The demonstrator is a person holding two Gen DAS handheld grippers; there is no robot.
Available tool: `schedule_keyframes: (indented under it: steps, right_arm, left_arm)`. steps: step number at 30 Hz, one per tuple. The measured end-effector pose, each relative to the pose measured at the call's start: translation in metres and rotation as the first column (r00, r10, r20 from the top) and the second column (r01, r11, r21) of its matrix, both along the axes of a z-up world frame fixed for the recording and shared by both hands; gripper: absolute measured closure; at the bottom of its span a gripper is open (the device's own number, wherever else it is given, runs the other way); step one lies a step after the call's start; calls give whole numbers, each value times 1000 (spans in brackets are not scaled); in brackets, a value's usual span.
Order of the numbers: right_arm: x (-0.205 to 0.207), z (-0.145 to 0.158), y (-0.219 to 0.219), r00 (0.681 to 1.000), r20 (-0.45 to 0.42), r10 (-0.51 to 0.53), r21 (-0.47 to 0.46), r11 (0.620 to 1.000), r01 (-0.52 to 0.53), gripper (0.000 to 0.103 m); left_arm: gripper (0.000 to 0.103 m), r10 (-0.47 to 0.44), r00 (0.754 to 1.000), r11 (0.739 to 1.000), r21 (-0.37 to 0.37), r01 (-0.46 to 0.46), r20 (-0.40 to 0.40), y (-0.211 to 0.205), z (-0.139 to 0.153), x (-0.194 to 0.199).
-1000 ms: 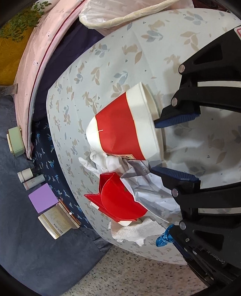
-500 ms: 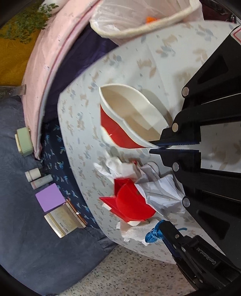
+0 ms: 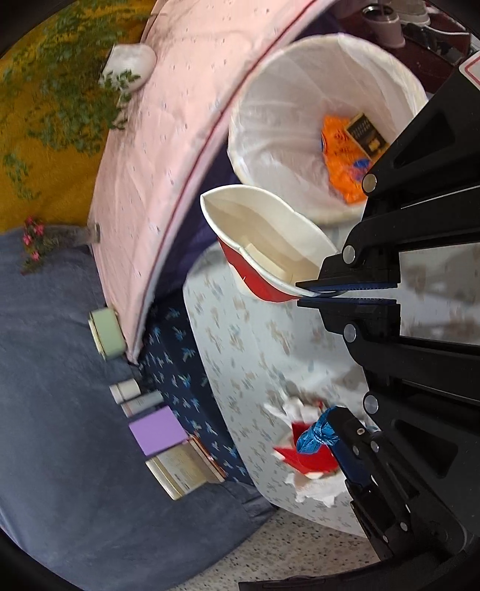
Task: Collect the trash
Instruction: 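Carry the tape and cup over the bin and open both grippers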
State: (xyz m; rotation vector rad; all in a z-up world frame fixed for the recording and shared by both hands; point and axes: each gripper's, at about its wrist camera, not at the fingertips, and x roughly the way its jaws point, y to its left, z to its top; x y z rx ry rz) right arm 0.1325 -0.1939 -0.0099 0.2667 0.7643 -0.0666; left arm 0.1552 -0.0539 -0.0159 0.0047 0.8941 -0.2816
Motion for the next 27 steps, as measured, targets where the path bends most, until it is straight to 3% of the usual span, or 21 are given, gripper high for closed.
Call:
schedule_keyframes:
  steps: [10, 21, 24, 27]
  right_arm:
    - [-26, 2, -88, 990, 2, -144, -25, 989, 144, 100]
    - [-41, -7, -129, 975, -13, -220, -19, 975, 220, 99]
    - [-41, -8, -132, 974, -11, -228, -19, 974, 227, 93]
    - [-41, -7, -134, 972, -9, -237, -23, 971, 236, 93]
  left_arm:
    - [76, -208, 978, 978, -6, 208, 23, -97, 3, -11]
    - [73, -337, 941, 941, -15, 337, 44, -152, 2, -15]
    - [57, -337, 940, 941, -6, 338, 54, -156, 2, -15]
    - [52, -326, 944, 945, -1, 326, 60, -154, 2, -14]
